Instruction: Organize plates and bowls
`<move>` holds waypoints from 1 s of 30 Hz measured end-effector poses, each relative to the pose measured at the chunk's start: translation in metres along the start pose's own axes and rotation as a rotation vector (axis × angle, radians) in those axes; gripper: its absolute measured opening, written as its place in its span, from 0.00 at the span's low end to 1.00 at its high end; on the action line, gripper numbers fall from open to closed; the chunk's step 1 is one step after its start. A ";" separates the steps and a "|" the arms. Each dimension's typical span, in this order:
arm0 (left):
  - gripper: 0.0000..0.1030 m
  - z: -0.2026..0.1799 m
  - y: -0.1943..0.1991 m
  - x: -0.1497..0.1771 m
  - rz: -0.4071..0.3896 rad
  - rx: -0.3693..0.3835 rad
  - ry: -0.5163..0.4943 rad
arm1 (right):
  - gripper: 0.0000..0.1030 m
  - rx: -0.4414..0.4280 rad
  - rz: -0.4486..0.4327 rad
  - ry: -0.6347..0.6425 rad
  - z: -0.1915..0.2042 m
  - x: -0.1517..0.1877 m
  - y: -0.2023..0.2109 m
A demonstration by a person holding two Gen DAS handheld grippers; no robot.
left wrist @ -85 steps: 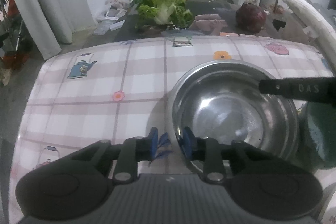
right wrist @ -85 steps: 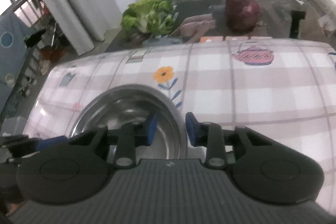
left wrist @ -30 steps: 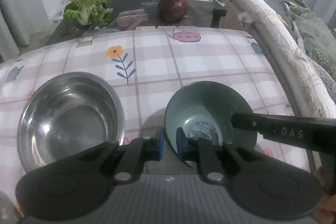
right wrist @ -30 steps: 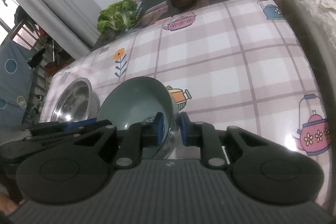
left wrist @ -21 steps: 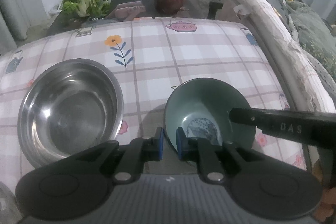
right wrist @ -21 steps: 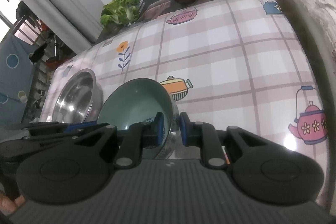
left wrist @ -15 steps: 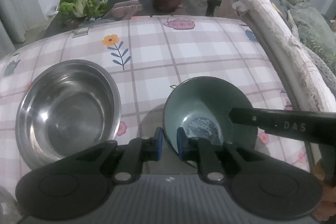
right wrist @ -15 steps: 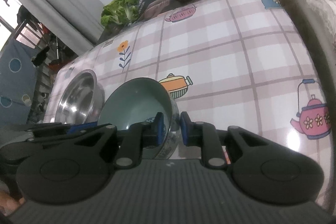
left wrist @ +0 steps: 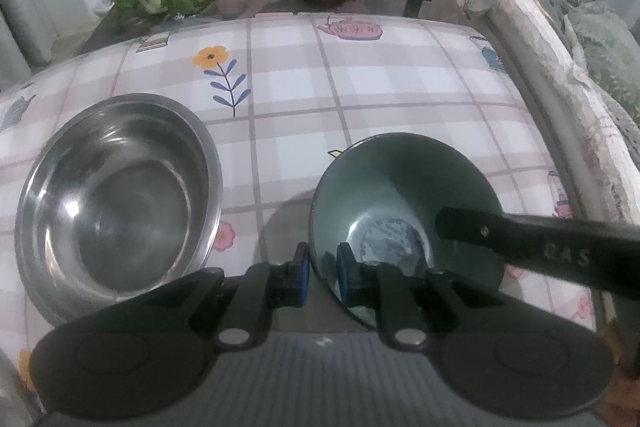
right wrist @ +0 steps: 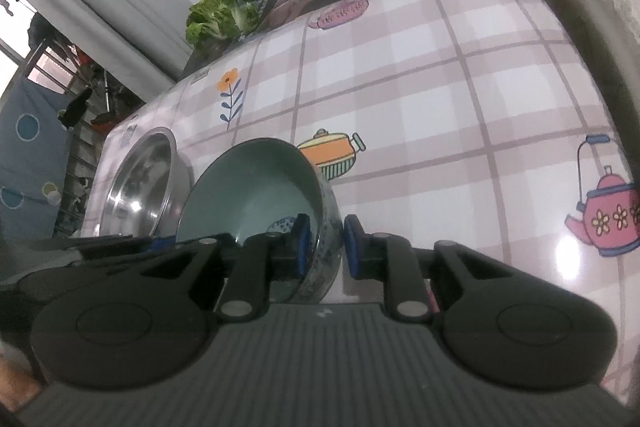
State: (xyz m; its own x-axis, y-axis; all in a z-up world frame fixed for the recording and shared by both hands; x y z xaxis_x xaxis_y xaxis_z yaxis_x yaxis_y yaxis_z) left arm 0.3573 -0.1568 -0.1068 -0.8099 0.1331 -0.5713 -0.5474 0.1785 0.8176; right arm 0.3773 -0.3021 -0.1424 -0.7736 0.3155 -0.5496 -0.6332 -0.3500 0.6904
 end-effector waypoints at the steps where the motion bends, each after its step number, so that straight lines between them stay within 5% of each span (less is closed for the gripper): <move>1: 0.15 -0.001 0.003 0.001 -0.009 0.000 -0.008 | 0.17 0.000 -0.008 0.009 0.001 -0.002 0.000; 30: 0.17 -0.006 -0.005 0.002 -0.020 -0.019 -0.022 | 0.19 -0.013 -0.005 -0.032 -0.007 0.003 -0.009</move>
Point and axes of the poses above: each gripper's, at about its wrist camera, not at the fingertips, and y roughly against the way its jaws point, z to its left, x to its underside, the point moved 6 cm from there along -y, roughly the way its jaws point, and after that the axes turned 9 degrees about -z, right-handed, at the moved point
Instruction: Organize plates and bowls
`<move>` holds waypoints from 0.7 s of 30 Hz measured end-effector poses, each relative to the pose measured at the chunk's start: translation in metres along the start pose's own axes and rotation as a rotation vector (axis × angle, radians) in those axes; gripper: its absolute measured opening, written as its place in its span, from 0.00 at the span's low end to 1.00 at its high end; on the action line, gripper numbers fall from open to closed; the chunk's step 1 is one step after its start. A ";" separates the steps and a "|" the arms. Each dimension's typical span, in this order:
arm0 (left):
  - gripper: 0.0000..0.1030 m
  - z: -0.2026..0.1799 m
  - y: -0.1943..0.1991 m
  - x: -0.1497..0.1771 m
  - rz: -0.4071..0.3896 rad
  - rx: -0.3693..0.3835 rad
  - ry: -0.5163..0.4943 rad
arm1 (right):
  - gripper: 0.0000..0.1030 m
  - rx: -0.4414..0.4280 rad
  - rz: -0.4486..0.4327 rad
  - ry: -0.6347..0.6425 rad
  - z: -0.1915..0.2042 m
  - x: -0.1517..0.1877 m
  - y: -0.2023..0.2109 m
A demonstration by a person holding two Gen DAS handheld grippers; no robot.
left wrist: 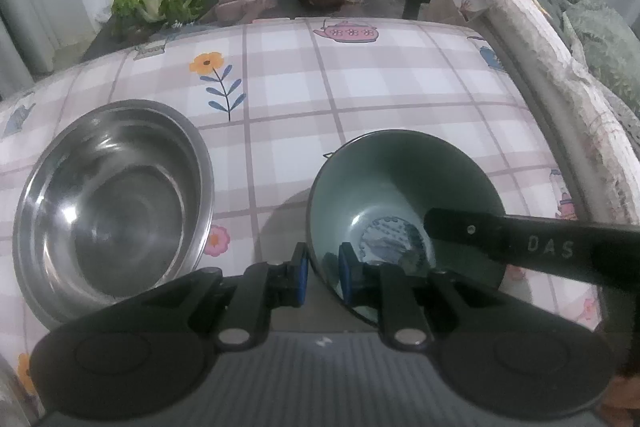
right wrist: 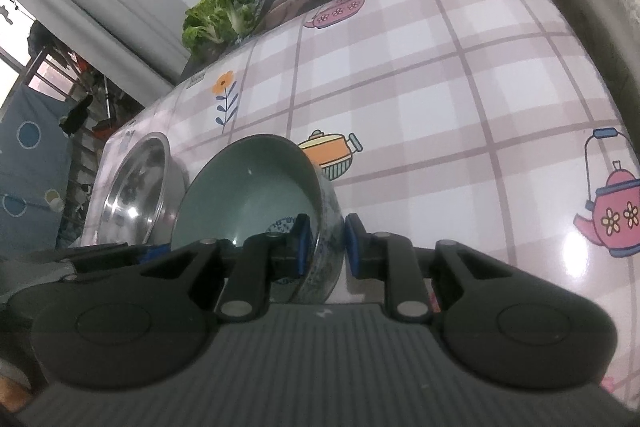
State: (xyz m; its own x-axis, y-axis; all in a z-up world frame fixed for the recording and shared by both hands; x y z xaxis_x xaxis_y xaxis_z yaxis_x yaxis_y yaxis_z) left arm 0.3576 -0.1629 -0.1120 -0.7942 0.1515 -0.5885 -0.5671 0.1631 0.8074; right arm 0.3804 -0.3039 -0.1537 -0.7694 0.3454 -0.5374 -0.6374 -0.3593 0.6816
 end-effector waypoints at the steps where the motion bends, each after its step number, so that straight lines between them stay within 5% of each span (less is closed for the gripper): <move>1: 0.17 -0.001 0.000 0.000 -0.003 -0.006 -0.005 | 0.19 -0.001 -0.001 0.000 0.000 0.000 0.000; 21: 0.16 0.002 0.010 -0.001 -0.051 -0.039 -0.025 | 0.18 -0.007 -0.015 0.023 0.008 -0.002 0.002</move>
Point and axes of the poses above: each gripper's, at about its wrist camera, not at the fingertips, and y roughly against the way its jaws point, z to its left, x to its underside, the point moved 6 cm from there along -y, roughly the way its jaws point, and after that the axes turned 9 degrees about -z, right-handed, at the moved point
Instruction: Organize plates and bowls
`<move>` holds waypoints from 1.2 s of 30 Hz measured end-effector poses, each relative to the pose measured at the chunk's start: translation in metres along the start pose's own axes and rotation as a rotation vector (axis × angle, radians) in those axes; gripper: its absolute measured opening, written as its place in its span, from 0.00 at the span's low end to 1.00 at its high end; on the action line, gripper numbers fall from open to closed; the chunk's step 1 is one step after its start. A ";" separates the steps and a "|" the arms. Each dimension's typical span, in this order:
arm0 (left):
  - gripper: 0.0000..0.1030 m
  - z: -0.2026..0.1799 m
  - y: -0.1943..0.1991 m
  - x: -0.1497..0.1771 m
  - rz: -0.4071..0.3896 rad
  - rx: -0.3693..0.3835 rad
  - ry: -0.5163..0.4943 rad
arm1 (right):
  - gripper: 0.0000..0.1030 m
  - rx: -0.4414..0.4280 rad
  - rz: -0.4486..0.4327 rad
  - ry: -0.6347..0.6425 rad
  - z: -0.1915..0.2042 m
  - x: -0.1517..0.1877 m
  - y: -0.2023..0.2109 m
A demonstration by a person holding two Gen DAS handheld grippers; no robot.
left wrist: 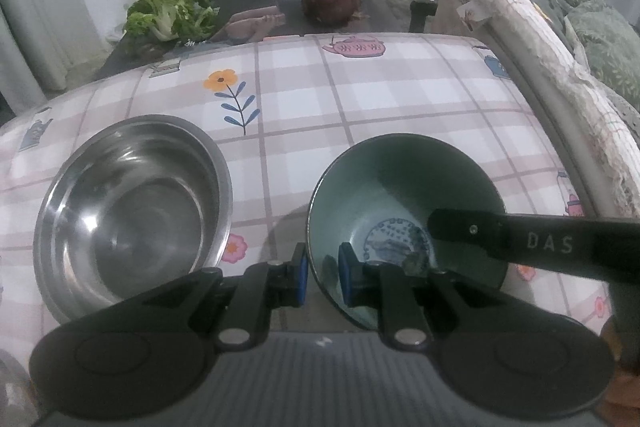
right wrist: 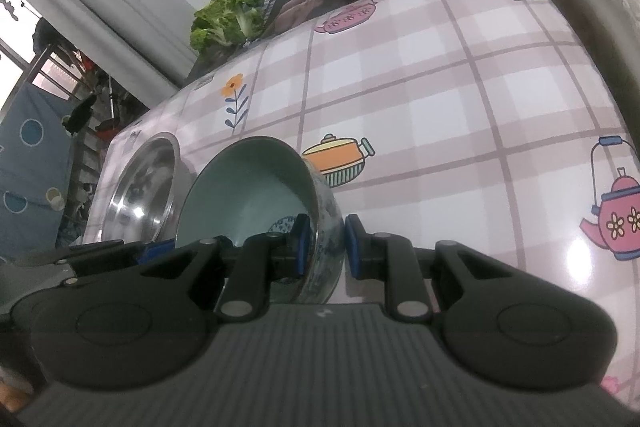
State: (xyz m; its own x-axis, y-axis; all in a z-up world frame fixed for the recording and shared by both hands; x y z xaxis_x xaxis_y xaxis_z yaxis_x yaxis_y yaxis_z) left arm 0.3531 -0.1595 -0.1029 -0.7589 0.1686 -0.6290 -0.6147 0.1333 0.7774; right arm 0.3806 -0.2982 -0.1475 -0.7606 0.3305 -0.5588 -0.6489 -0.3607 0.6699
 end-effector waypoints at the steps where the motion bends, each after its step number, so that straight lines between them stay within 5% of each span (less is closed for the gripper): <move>1: 0.16 0.000 0.001 0.000 -0.002 0.000 -0.001 | 0.18 0.000 0.000 0.001 0.000 0.000 0.000; 36: 0.16 0.000 0.036 -0.012 -0.069 0.015 0.005 | 0.17 0.007 -0.044 0.014 0.016 -0.015 0.030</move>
Point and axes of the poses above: each gripper's, at about its wrist camera, not at the fingertips, and y roughly against the way its jaws point, z to its left, x to its underside, the point moved 6 cm from there along -y, roughly the way its jaws point, and after that the axes turned 9 degrees about -z, right-handed, at the moved point
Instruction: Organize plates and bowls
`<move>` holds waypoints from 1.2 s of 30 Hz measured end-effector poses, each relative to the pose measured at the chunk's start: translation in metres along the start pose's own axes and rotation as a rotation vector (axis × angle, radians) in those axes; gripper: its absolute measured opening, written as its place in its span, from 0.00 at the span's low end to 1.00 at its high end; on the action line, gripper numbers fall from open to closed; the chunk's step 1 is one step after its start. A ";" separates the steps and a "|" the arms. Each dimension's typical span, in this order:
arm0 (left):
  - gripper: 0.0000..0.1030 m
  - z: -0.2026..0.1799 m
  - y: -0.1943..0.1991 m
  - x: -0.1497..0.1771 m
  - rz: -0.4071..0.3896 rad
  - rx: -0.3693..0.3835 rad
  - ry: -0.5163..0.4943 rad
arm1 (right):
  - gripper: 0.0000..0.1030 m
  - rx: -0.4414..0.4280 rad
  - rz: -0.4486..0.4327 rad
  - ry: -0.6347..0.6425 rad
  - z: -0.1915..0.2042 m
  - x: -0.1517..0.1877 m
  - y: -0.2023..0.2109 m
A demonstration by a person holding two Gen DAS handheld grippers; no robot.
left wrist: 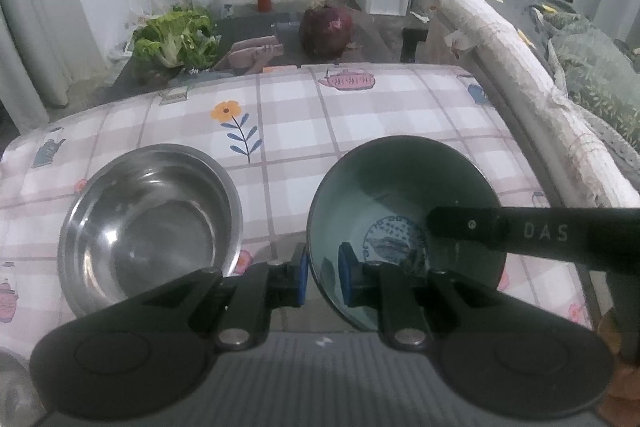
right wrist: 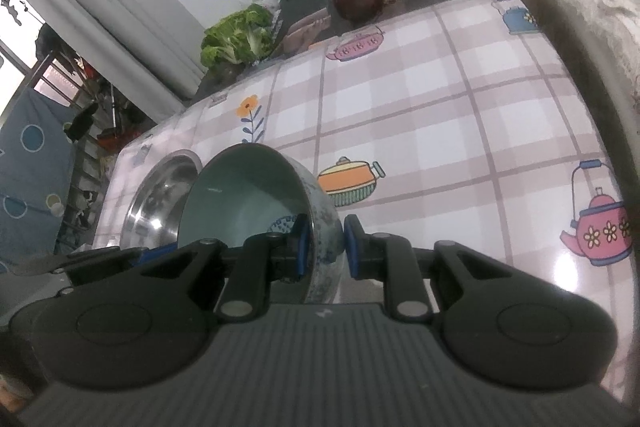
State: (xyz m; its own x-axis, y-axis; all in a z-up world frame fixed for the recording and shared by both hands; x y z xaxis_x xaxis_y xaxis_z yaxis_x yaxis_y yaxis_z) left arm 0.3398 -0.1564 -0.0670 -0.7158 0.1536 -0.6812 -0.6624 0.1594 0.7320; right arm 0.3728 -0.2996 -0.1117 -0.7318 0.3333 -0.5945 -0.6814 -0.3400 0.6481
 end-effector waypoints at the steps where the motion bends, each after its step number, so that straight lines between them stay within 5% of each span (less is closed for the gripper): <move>1: 0.16 0.001 0.002 -0.001 -0.004 0.000 0.003 | 0.17 0.000 -0.002 0.002 0.002 -0.001 0.001; 19: 0.17 0.096 0.041 -0.019 -0.079 -0.086 0.128 | 0.17 -0.080 -0.005 0.082 0.102 -0.015 -0.015; 36: 0.16 0.178 -0.025 0.010 0.039 -0.181 0.205 | 0.18 -0.090 0.125 0.096 0.146 0.015 -0.126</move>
State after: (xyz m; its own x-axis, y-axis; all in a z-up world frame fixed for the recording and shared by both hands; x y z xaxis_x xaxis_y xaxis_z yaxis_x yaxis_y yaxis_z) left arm 0.3882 0.0150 -0.0942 -0.7592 -0.0476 -0.6491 -0.6488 -0.0229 0.7606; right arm 0.4492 -0.1233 -0.1328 -0.8061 0.1991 -0.5573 -0.5801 -0.4521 0.6775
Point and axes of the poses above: each gripper's, at about its wrist camera, not at the fingertips, and y roughly against the way its jaws point, z to its left, x to its underside, the point moved 6 cm from there along -y, roughly the way its jaws point, and after that the axes turned 9 degrees about -z, right-handed, at the moved point
